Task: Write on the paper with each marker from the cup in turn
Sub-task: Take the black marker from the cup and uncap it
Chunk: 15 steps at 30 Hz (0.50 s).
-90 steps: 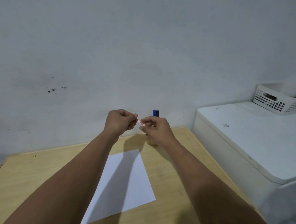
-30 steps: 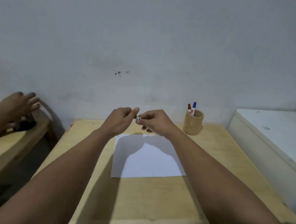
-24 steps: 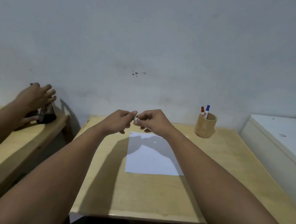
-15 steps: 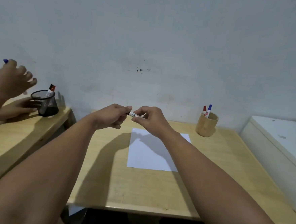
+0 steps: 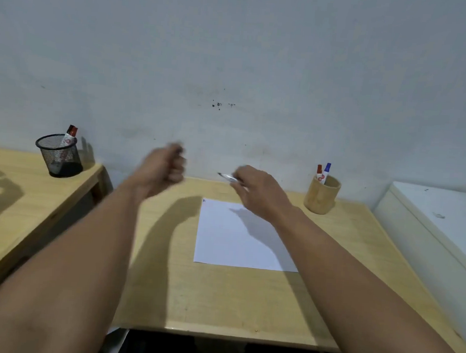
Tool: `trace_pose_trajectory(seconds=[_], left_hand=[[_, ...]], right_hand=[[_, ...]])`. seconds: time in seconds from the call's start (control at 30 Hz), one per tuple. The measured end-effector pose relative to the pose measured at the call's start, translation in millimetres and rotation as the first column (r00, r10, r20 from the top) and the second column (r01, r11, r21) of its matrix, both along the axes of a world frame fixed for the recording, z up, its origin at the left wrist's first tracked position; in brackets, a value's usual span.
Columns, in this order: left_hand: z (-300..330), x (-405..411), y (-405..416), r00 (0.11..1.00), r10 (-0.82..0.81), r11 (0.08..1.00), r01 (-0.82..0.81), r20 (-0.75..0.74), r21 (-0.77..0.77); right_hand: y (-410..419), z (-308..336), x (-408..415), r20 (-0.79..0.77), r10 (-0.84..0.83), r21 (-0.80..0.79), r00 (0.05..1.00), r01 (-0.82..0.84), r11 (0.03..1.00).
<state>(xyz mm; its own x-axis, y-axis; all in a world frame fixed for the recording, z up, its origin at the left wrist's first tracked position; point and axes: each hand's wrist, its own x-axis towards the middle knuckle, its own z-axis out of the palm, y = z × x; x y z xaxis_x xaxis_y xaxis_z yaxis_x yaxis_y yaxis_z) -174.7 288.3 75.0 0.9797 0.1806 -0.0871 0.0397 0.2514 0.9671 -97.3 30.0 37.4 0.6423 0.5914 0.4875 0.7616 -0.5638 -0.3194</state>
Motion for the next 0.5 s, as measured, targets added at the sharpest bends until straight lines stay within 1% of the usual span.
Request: trace_pose_trajectory(seconds=[0.03, 0.07, 0.1, 0.13, 0.17, 0.2, 0.23, 0.3, 0.37, 0.4, 0.43, 0.5], left_hand=[[4.9, -3.6, 18.4, 0.999, 0.054, 0.998, -0.054, 0.005, -0.007], [6.4, -8.3, 34.8, 0.997, 0.081, 0.992, -0.079, -0.014, 0.103], [3.4, -12.6, 44.1, 0.995, 0.079, 0.956, -0.058, -0.061, 0.287], [-2.1, -12.6, 45.5, 0.990, 0.063, 0.868, 0.006, -0.124, 0.497], [-11.1, -7.0, 39.4, 0.982, 0.044, 0.743, 0.091, -0.184, 0.663], [-21.1, 1.2, 27.8, 0.971, 0.025, 0.602, 0.174, -0.237, 0.779], [-30.4, 9.3, 14.9, 0.960, 0.014, 0.473, 0.241, -0.280, 0.847], [-48.0, 19.3, -4.7, 0.937, 0.020, 0.235, 0.334, -0.348, 0.913], [-62.3, 24.4, -12.6, 0.926, 0.065, 0.036, 0.371, -0.373, 0.928], [-66.5, 24.7, -13.8, 0.920, 0.091, -0.033, 0.386, -0.382, 0.922], [-69.7, 25.4, -14.8, 0.912, 0.116, -0.082, 0.404, -0.394, 0.911], [-74.1, 26.1, -15.5, 0.890, 0.154, -0.134, 0.448, -0.428, 0.884]], right_hand=[[-21.7, -8.0, 7.9, -0.019, -0.059, 0.021, 0.998, 0.059, 0.998], [-40.6, -13.7, 13.5, -0.087, -0.097, 0.060, 0.991, 0.103, 0.993], [-53.1, -17.9, 15.9, -0.162, -0.122, 0.095, 0.979, 0.139, 0.986], [-56.5, -18.1, 17.2, -0.228, -0.133, 0.129, 0.964, 0.166, 0.978], [-50.7, -15.2, 16.9, -0.296, -0.127, 0.157, 0.947, 0.179, 0.971], [-39.3, -11.5, 15.1, -0.380, -0.095, 0.190, 0.920, 0.178, 0.966], [-25.7, -7.8, 12.3, -0.479, -0.045, 0.230, 0.876, 0.175, 0.957], [-5.5, -4.2, 5.8, -0.654, 0.069, 0.328, 0.754, 0.201, 0.923], [2.4, -3.9, 1.4, -0.740, 0.179, 0.431, 0.648, 0.253, 0.866], [4.5, -3.6, 0.0, -0.766, 0.229, 0.475, 0.601, 0.288, 0.831], [6.1, -3.0, -0.4, -0.785, 0.273, 0.509, 0.556, 0.328, 0.796], [7.9, -2.9, 1.7, -0.805, 0.360, 0.560, 0.471, 0.407, 0.722]])
